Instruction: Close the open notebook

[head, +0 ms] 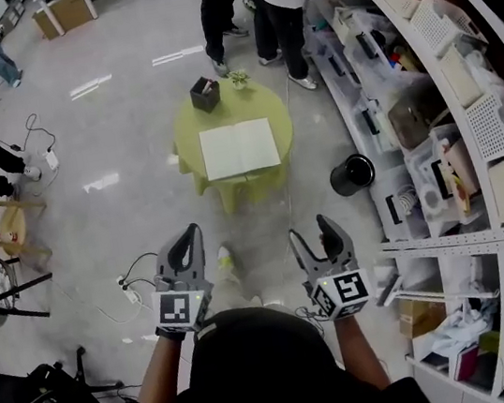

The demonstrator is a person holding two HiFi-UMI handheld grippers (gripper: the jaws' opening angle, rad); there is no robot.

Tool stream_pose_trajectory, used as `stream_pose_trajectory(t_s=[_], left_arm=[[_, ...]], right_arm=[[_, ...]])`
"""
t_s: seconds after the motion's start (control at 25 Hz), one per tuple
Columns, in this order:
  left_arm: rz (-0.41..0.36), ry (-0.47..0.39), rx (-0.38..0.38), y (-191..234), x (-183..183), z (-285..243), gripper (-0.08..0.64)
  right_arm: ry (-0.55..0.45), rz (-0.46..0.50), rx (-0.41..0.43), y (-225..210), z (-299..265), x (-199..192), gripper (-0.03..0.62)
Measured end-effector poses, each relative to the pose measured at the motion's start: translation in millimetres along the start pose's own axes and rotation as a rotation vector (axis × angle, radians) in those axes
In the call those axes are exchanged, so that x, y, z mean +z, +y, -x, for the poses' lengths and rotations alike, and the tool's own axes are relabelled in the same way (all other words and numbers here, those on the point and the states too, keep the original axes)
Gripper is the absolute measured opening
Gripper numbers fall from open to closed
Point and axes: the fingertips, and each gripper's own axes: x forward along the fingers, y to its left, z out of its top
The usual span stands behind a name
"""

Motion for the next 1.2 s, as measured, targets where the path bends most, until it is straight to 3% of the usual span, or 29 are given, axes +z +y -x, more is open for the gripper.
stream_pose_trajectory(t_s=[0.2, 0.36, 0.4, 0.52, 0.68, 0.84, 1.2], left_arm=[[-0.012, -0.010, -0.057, 33, 9, -47, 0.017], [0.044, -0.031, -0.115, 64, 9, -76, 0.017], [0.054, -0.024, -0.123, 73, 4, -83, 0.017], [0.084, 0.013, -0.142, 95, -9, -102, 0.017], [0.118, 0.040, -0.188, 112, -19, -131, 0.017], [0.133, 0.058, -0.225, 110, -30, -151, 0.017], [0.154, 0.093, -0.254, 104, -36, -186, 0.017]], right_arm=[[0.033, 0.039, -0.028, -6, -51, 15, 0.255], [0.116, 0.227, -0.085, -14, -93, 22, 0.255], [0.133, 0.236, -0.091, -15, -103, 23, 0.256], [0.153, 0.185, -0.102, -12, -130, 25, 0.255], [0.143, 0.249, -0.116, 2, -159, 35, 0.239], [0.207, 0.196, -0.147, 0, -173, 27, 0.241], [0.207, 0.103, -0.159, -36, -194, 11, 0.241]])
